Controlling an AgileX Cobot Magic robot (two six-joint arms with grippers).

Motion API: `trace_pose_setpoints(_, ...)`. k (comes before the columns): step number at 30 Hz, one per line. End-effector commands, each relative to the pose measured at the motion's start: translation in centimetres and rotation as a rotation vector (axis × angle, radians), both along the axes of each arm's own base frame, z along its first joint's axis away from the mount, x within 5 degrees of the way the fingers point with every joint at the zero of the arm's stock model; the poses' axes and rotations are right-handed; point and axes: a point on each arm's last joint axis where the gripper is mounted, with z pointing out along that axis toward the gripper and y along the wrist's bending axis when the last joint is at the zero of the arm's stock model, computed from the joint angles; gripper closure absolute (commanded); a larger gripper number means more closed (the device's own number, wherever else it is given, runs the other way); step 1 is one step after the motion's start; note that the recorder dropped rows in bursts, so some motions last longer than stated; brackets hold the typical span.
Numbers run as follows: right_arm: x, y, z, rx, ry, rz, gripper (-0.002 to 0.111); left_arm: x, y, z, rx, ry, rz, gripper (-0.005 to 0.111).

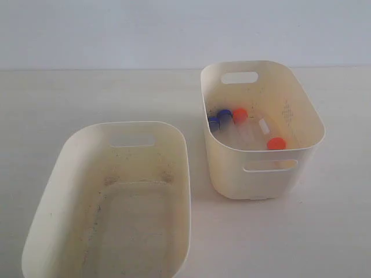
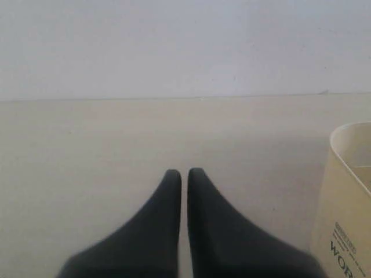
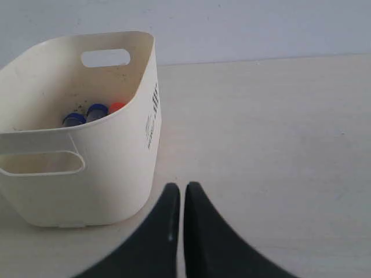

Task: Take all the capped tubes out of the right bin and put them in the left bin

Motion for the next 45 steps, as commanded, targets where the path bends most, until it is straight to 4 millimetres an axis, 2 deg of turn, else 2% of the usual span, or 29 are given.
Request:
trace_pose_setpoints(1, 0.0, 0.0, 0.1, -0.001, -0.008, 0.003, 0.106, 0.0, 0.0, 0.1, -0.009, -0.007, 0.002, 0.102)
trace_pose_setpoints(23, 0.0, 0.0, 0.1, -0.001, -0.008, 0.003, 0.106, 0.0, 0.0, 0.1, -0.009, -0.007, 0.002, 0.102)
trace_pose_setpoints(26, 0.1, -0.1, 0.6, -0.001, -0.07, -0.006, 0.106, 0.0, 0.0, 0.1, -0.009, -0.007, 0.002, 0.102)
trace_pose_setpoints(31, 0.1, -0.5, 3.6, 0.03, -0.399, -0.058, 0.106, 0.0, 0.0, 0.1, -0.009, -0.007, 0.002, 0.102)
trace_pose_setpoints(35, -0.1, -0.7, 4.7, 0.024, -0.524, -0.078, 0.106, 0.0, 0.0, 0.1, -0.009, -0.007, 0.002, 0.102)
trace_pose_setpoints(39, -1.1, -1.1, 6.9, 0.056, -0.788, -0.113, 0.106, 0.0, 0.0, 0.1, -0.009, -0.007, 0.002, 0.102)
trace_pose_setpoints(41, -1.7, -0.9, 9.1, -0.058, -0.832, -0.115, 0.106, 0.0, 0.0, 0.1, -0.009, -0.007, 0.002, 0.102)
trace_pose_setpoints(42, -2.3, -0.8, 11.4, -0.115, -0.836, -0.113, 0.106, 0.0, 0.0, 0.1, -0.009, -0.007, 0.002, 0.102)
trace_pose_setpoints(43, -2.3, -0.8, 12.3, -0.125, -0.823, -0.109, 0.106, 0.0, 0.0, 0.1, -0.009, -0.007, 0.002, 0.102)
trace_pose_setpoints(44, -2.0, -0.7, 14.7, -0.13, -0.787, -0.098, 0.106, 0.0, 0.0, 0.1, -0.009, -0.007, 0.002, 0.102)
trace_pose_setpoints(45, -1.7, -0.6, 15.6, -0.13, -0.739, -0.086, 0.106, 0.0, 0.0, 0.1, -0.009, -0.007, 0.002, 0.102)
